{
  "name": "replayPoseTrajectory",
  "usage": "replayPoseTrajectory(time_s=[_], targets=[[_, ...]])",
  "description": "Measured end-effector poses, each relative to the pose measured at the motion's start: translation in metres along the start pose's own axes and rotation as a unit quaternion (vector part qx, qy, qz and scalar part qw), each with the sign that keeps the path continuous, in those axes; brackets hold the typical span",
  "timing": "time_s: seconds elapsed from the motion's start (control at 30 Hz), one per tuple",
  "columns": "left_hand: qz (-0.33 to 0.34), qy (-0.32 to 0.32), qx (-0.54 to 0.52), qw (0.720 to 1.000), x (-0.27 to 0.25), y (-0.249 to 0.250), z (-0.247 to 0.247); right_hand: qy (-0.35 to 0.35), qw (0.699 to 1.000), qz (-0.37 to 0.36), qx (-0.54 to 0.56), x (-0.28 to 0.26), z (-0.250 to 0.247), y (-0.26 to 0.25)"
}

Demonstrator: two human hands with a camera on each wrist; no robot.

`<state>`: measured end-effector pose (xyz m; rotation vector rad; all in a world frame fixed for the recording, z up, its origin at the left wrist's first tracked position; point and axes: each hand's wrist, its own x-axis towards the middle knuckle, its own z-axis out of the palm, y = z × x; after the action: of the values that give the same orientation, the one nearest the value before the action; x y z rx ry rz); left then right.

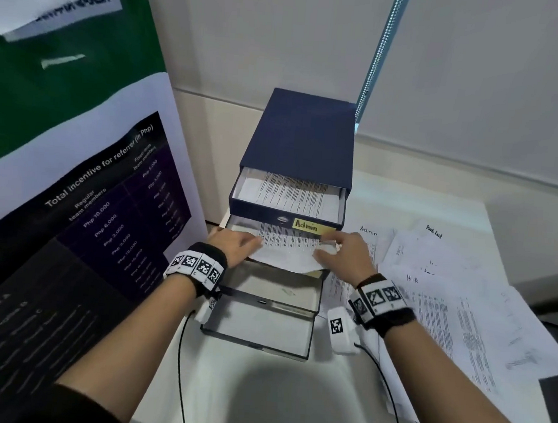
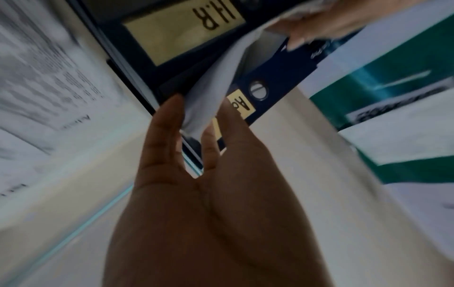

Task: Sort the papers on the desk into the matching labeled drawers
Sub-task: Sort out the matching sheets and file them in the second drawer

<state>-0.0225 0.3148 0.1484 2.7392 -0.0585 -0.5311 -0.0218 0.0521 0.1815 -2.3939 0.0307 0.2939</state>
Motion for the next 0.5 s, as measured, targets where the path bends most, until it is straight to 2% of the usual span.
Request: replayPoseTrajectory(time_s=[0.07, 0.13, 0.33, 0.4, 0.5], targets=[[-0.014, -0.018, 0.015, 1.000, 0.008, 0.002, -0.003, 0.006, 0.992, -0.076, -0.102, -0.010, 0.005, 0.000], [-0.015, -0.032, 0.042, 0.998, 0.015, 0.003, -0.002, 0.001, 0.967, -0.137, -0.214, -0.019, 0.017, 0.002], [-0.034, -0.070, 0.085, 0.993, 0.028, 0.000, 0.008, -0.044, 0.912, -0.185, -0.364, -0.012, 0.045, 0.010], [-0.042, -0.049, 0.096, 0.993, 0.030, 0.000, 0.013, -0.066, 0.894, -0.195, -0.398, -0.002, 0.051, 0.011], [-0.052, 0.045, 0.147, 0.987, 0.028, 0.012, 0.016, -0.078, 0.884, -0.223, -0.403, 0.013, 0.055, 0.010]])
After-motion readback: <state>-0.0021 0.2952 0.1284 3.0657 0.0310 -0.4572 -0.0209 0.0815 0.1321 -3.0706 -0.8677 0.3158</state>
